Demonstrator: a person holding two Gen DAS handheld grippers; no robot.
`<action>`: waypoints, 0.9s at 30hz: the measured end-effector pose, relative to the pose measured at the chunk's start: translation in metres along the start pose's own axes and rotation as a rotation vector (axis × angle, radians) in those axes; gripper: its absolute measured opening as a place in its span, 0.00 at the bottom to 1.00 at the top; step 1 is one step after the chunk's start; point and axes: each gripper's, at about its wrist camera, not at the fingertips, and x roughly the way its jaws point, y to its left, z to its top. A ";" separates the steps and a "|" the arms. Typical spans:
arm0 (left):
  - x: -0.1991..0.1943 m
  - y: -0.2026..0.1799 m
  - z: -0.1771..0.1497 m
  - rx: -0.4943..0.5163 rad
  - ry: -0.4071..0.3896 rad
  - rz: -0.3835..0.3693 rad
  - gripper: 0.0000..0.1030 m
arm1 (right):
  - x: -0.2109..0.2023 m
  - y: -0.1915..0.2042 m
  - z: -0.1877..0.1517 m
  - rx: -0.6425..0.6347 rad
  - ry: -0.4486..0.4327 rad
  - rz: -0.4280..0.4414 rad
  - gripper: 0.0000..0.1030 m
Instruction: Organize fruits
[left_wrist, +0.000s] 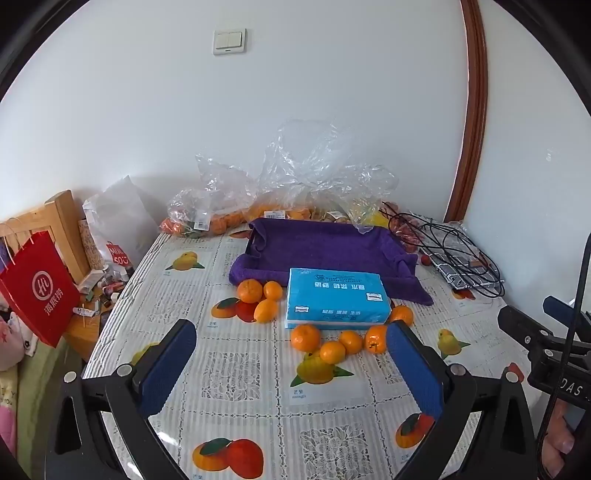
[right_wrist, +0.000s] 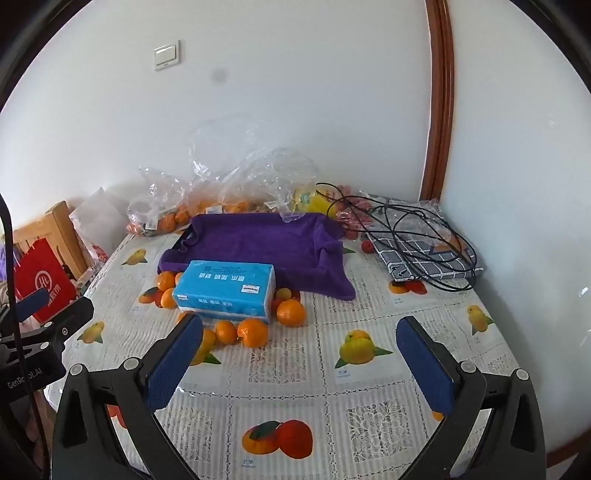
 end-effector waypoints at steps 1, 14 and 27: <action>-0.006 0.000 -0.001 -0.003 -0.022 0.008 1.00 | -0.001 -0.001 -0.002 0.000 -0.001 -0.005 1.00; -0.011 0.006 -0.003 -0.042 -0.026 -0.025 1.00 | -0.007 0.007 -0.002 -0.004 0.015 0.007 1.00; -0.010 0.006 -0.004 -0.042 -0.023 -0.008 1.00 | -0.013 0.006 -0.002 0.005 0.004 0.017 1.00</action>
